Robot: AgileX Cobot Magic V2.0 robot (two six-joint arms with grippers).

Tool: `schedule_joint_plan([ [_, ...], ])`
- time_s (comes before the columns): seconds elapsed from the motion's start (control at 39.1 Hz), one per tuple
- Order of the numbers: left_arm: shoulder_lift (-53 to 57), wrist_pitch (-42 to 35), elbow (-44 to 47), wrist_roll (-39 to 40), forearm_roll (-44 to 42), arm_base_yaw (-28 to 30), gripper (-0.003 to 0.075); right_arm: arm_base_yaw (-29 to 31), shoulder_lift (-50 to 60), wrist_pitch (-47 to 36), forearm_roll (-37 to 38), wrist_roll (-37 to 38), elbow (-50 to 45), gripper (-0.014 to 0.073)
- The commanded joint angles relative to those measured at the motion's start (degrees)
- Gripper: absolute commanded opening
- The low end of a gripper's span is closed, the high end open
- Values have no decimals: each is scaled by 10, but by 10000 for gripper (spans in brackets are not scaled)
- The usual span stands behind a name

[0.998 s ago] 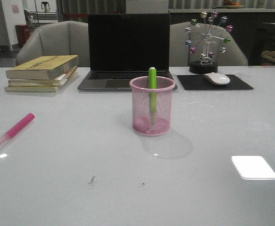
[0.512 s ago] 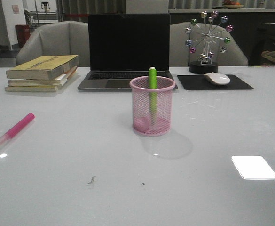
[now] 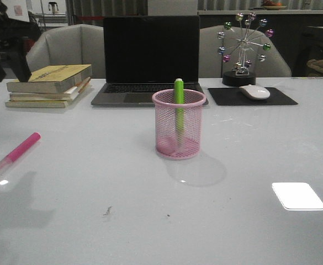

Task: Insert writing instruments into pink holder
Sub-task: 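Lower the left gripper onto the pink highlighter and close it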

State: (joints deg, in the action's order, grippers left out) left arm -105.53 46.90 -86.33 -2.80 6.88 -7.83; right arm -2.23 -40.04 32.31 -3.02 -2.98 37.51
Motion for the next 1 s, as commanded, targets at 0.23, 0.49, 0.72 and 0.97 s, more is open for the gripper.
schedule_joint_plan([
  [0.23, -52, -12, -26, 0, 6, -3, 372, 4, 4, -37, -1, -5, 16, 386],
  [0.49, -87, -19, -27, 0, 6, -3, 372, 4, 4, -37, -1, -5, 16, 386],
  [0.72, -99, -35, -27, 0, 6, -3, 372, 4, 4, -37, -1, -5, 16, 386],
  [0.97, -114, -38, -27, 0, 15, -3, 372, 4, 4, -37, -1, -5, 16, 386],
])
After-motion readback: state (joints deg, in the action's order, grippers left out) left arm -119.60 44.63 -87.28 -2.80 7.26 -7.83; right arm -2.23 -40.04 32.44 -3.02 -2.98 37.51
